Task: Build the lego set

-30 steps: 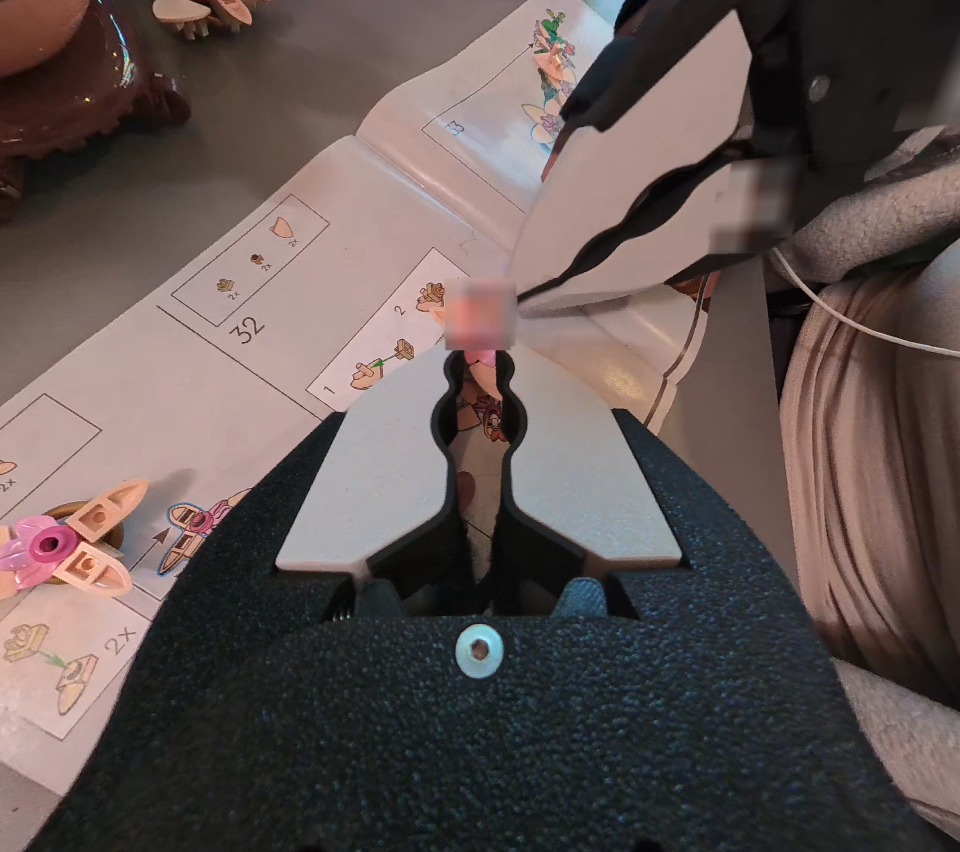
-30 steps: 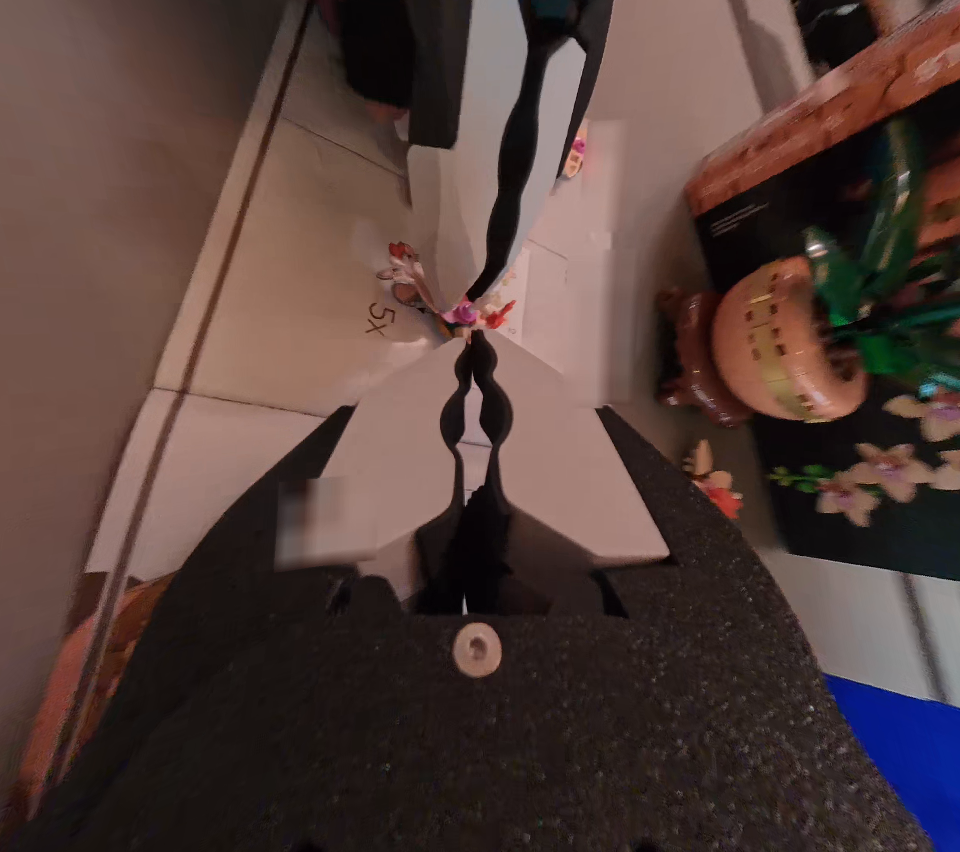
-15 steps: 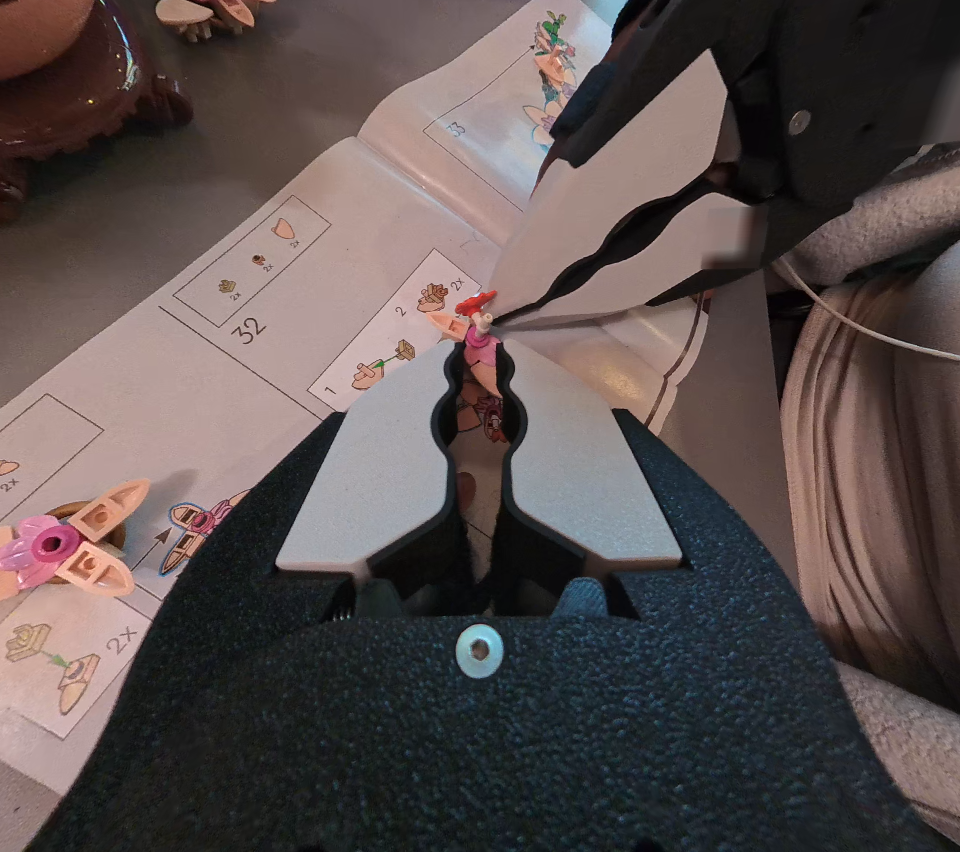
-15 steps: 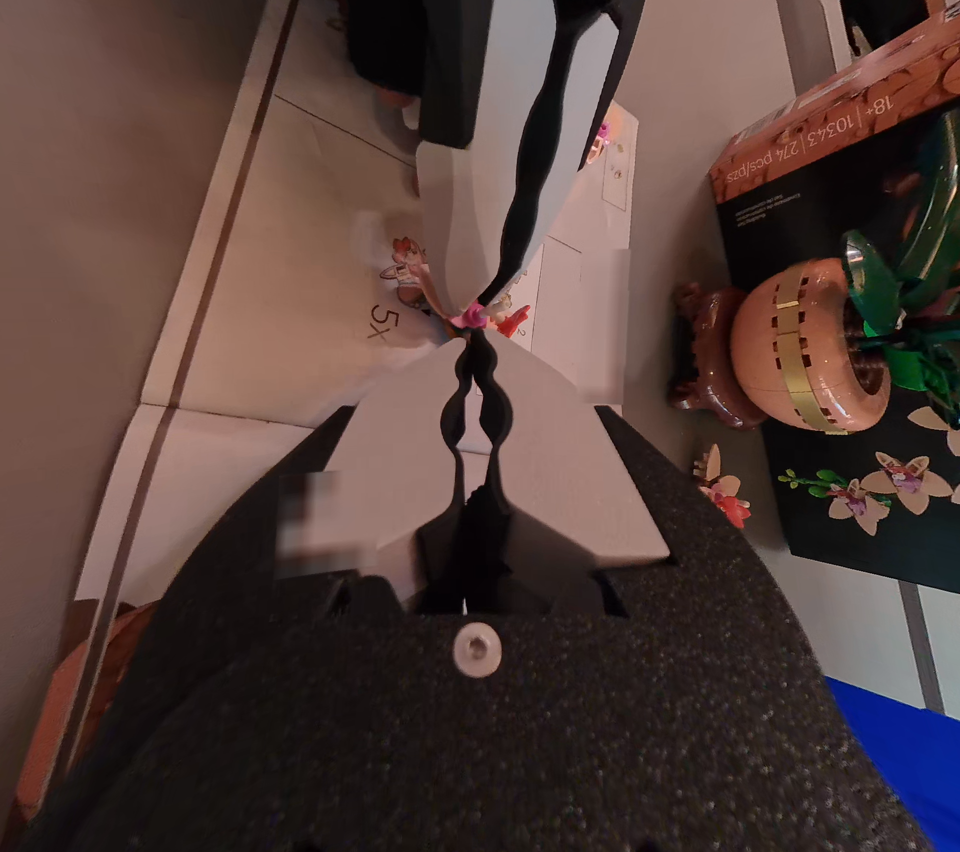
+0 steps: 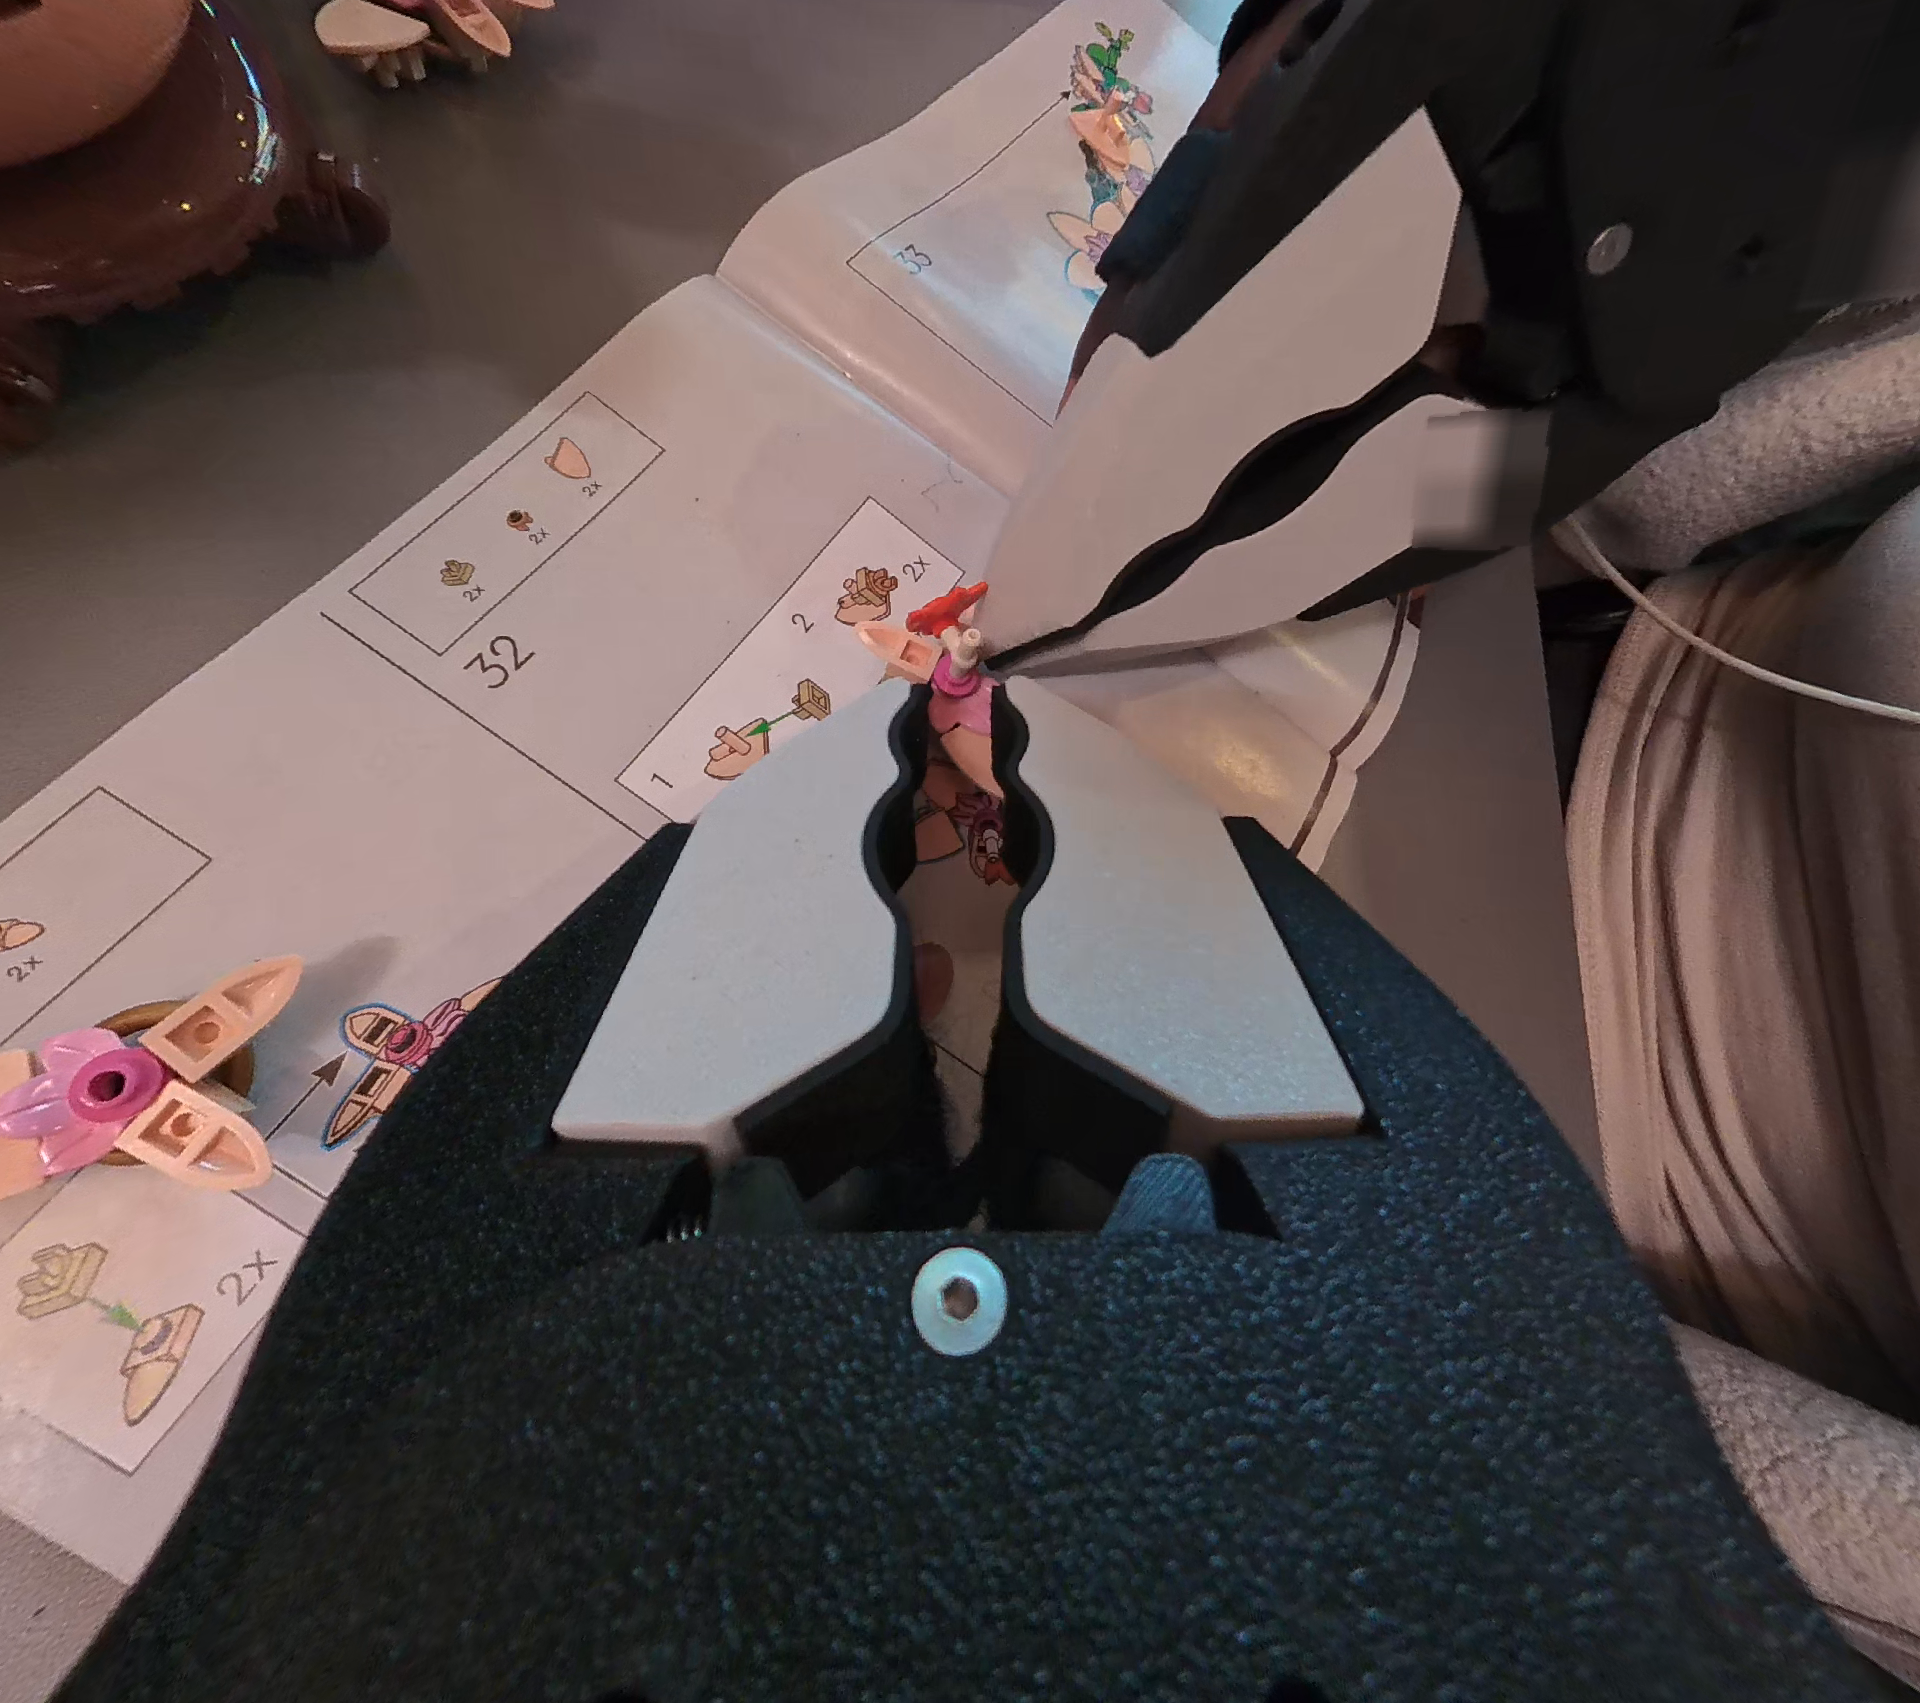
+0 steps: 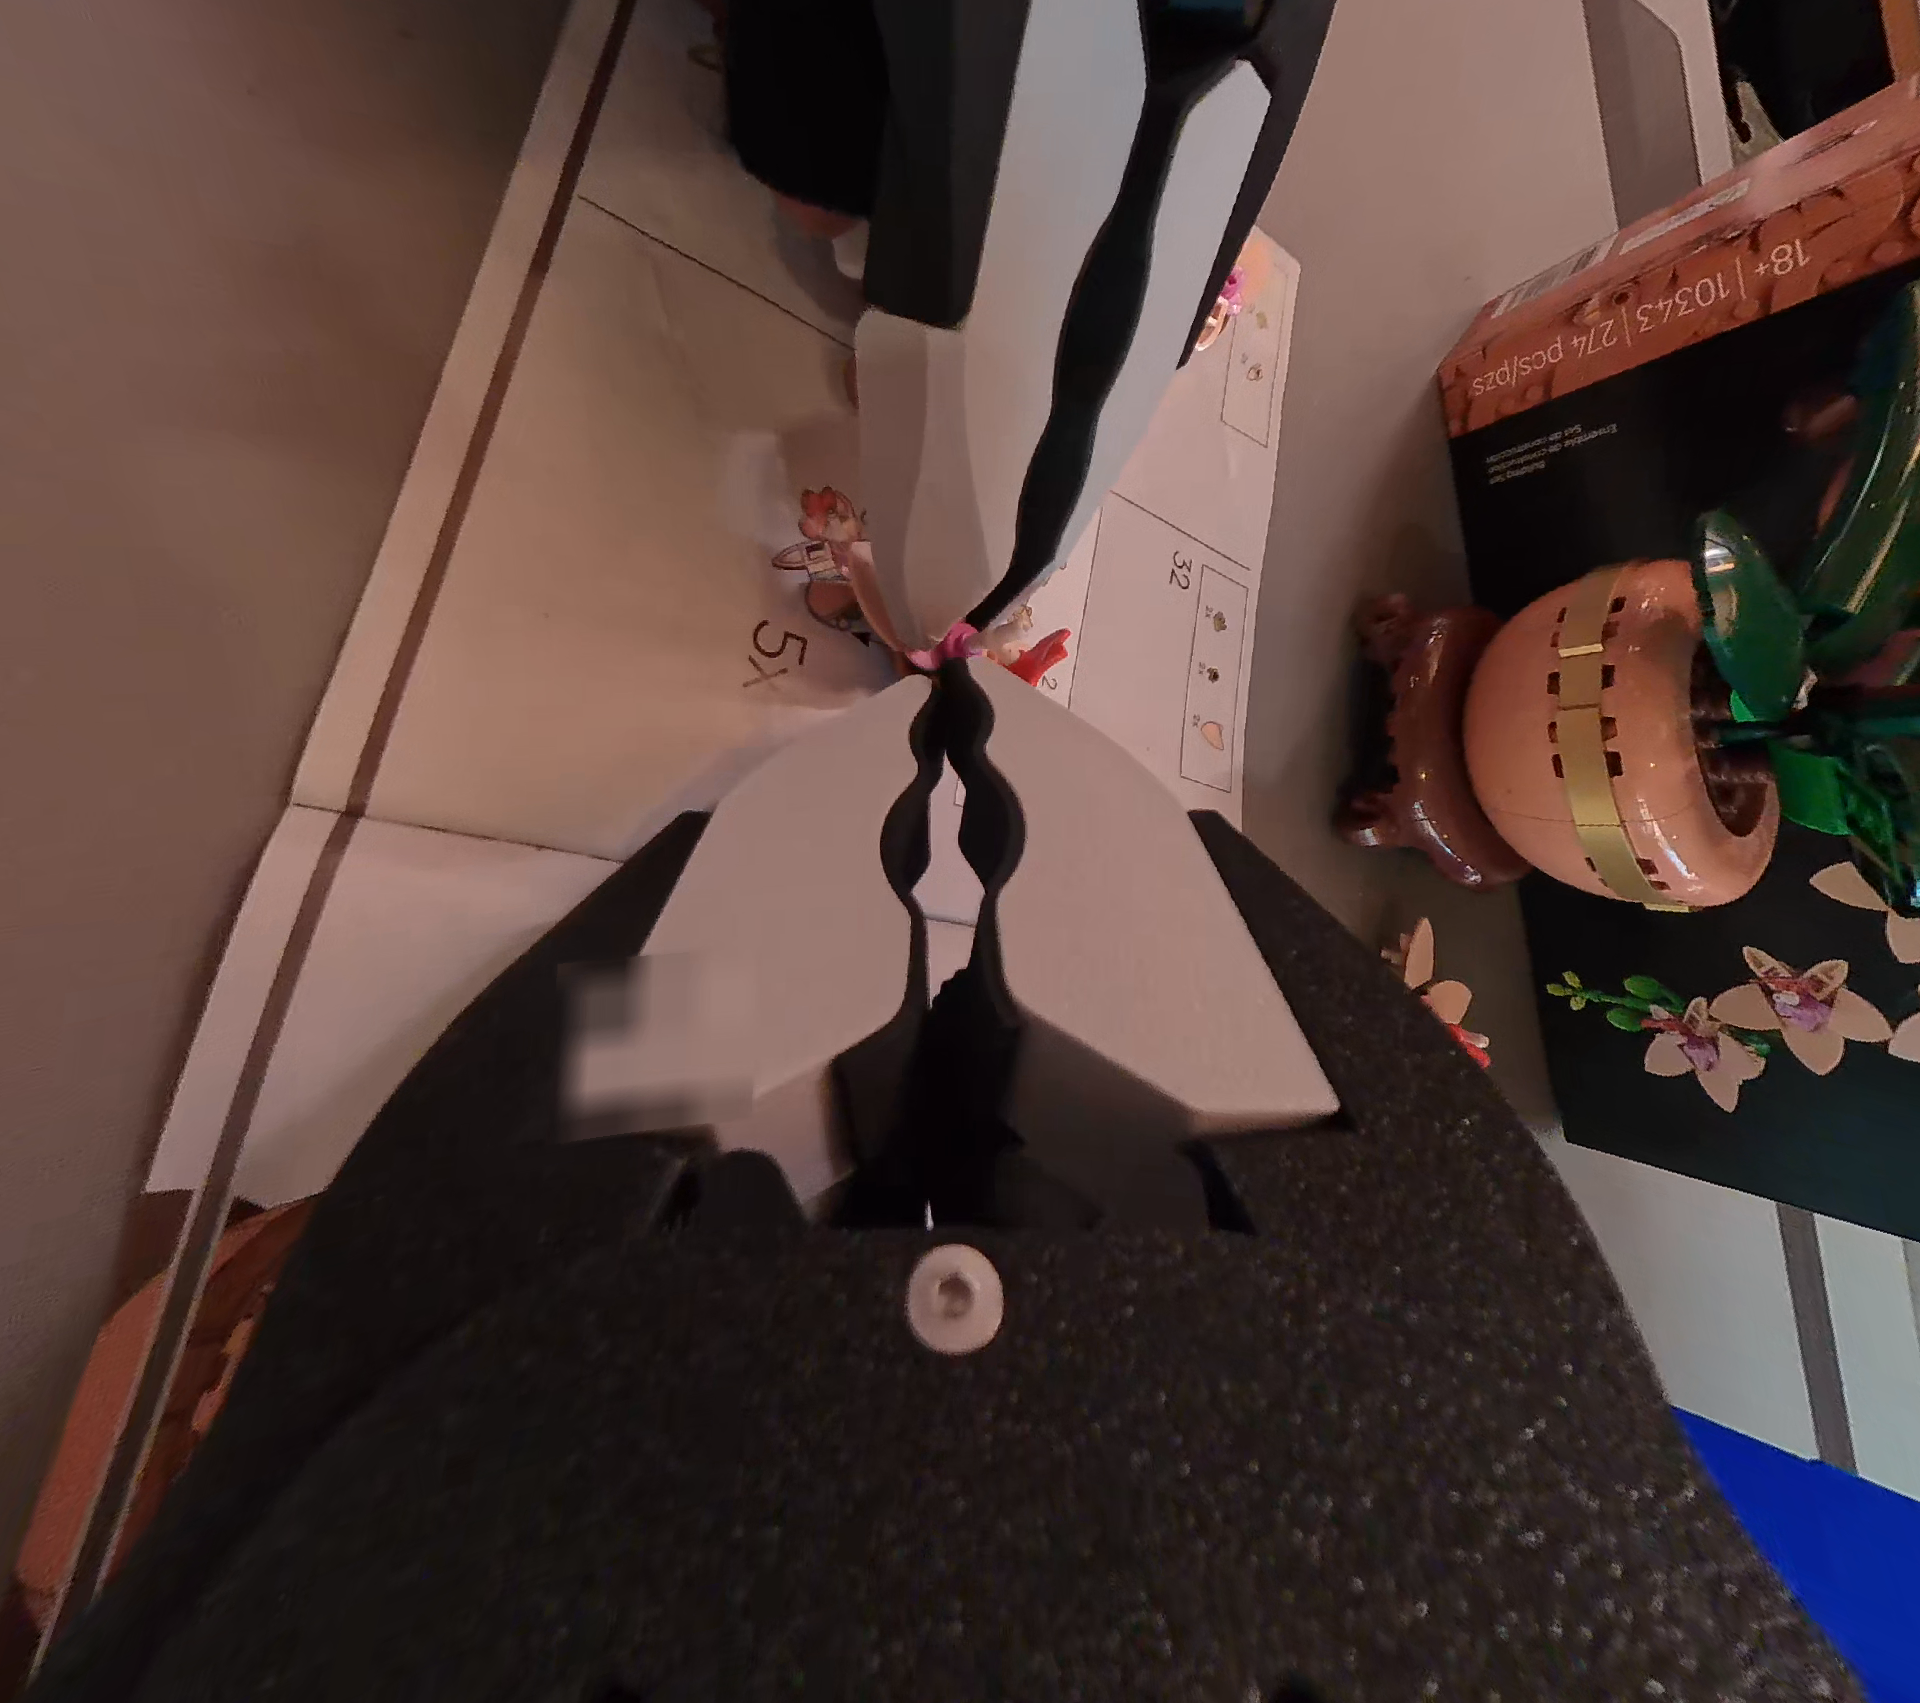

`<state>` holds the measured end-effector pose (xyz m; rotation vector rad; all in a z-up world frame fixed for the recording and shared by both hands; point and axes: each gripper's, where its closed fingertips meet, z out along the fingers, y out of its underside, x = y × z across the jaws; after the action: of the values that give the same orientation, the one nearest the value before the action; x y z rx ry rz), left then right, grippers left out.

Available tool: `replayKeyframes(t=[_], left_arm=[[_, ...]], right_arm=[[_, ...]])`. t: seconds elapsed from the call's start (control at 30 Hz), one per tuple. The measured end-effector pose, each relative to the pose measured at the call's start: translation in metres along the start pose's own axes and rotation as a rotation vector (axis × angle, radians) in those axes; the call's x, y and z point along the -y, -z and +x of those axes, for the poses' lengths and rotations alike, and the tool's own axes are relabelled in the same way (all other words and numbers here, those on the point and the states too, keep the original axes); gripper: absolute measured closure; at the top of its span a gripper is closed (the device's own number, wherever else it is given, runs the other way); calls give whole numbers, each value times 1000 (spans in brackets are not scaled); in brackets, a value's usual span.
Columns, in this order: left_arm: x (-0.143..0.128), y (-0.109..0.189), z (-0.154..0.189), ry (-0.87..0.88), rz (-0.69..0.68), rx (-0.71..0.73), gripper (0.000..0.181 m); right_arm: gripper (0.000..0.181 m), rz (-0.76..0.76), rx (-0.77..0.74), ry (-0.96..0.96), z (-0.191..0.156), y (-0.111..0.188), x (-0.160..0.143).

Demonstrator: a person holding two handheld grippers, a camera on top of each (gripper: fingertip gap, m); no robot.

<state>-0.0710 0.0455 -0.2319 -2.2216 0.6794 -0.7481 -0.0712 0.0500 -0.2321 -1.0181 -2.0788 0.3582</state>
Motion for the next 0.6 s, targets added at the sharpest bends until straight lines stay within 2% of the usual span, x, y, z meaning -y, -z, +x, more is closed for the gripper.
replayKeyframes(t=[0.17,0.37,0.47,0.57,0.6], left_arm=[[0,0,1,-10,-3,0,170],[-1,0,3,-26,-8,-10,170],[-1,-1,4,-37,-10,-11,170],[-1,0,3,-38,-7,1,170],[-1,0,3,-35,-4,6,170]], right_arm=[[181,51,21,-56,2,8,3],[181,273,257,-288,23,38,15],[181,212,402,-316,18,27,3],[180,208,514,-420,7,18,6],[168,202,521,-441,7,15,6]])
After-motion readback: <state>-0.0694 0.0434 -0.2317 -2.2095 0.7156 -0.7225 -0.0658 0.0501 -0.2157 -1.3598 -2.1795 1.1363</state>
